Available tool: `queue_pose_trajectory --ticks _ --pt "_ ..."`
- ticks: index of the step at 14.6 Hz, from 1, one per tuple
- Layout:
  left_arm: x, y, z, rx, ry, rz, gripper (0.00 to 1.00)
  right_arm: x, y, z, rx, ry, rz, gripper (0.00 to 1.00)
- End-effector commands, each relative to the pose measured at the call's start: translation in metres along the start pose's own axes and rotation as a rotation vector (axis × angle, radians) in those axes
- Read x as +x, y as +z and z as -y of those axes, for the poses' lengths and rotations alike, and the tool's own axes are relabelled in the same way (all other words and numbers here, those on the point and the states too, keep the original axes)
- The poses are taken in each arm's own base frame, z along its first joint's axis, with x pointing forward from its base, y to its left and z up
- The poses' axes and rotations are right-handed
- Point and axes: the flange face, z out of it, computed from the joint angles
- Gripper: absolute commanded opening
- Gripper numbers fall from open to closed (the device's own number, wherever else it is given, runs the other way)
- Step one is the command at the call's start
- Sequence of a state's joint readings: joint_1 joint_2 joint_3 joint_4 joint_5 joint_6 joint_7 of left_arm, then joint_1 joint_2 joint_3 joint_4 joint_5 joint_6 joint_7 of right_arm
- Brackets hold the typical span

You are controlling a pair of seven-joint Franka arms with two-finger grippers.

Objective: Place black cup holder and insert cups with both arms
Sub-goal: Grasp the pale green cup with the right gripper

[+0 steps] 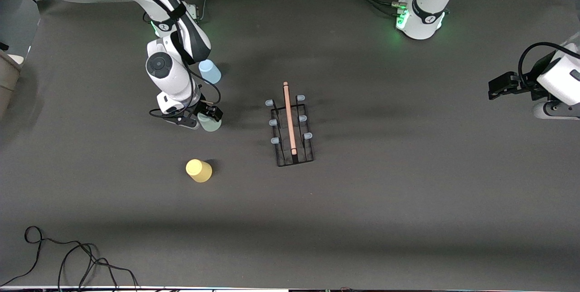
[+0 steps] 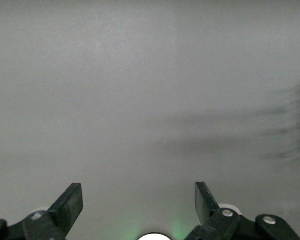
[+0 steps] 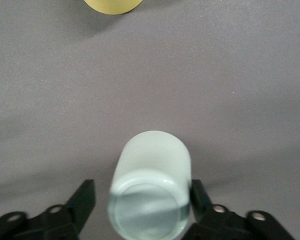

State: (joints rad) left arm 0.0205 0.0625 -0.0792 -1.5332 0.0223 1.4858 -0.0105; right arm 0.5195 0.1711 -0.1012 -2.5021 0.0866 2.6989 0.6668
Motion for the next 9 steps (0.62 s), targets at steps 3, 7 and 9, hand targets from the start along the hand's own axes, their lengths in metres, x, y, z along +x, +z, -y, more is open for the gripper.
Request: queue_pose_trajectory --ticks 3,7,9 --pt "-0.004 -0.008 -0.003 0.008 0.015 -0.018 1.0 0.002 -0.01 0.004 0.023 0.019 -0.017 0.0" --pt "-0.004 -0.009 -0.005 0.011 0.015 -0.024 1.0 0.001 -0.08 0.004 0.03 0.03 0.033 0.0" --pt "-0.003 -0.008 -0.004 0.011 0.014 -0.024 1.0 -0.005 -0.109 0.006 0.042 0.046 0.05 0.0"
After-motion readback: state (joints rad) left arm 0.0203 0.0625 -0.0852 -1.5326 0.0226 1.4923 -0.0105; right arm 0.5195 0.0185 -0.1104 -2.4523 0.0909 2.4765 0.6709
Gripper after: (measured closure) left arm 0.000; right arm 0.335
